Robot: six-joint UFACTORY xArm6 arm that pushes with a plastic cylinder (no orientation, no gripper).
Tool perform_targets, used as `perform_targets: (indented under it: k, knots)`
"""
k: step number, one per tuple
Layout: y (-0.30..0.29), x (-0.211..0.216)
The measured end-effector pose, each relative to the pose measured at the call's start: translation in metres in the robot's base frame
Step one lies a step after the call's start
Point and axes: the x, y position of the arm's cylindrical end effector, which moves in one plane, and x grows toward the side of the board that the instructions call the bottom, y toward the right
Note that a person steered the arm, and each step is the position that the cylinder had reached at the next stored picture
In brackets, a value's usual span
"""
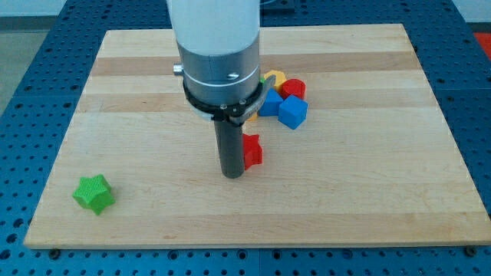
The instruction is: Push the red star closer to the yellow heart
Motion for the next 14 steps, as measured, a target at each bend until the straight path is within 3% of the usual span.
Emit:
perform_targets:
  k: [2, 5, 14]
  knots:
    - [0.008, -0.015]
    - [0.057, 0.014]
    - [0.029, -0.023]
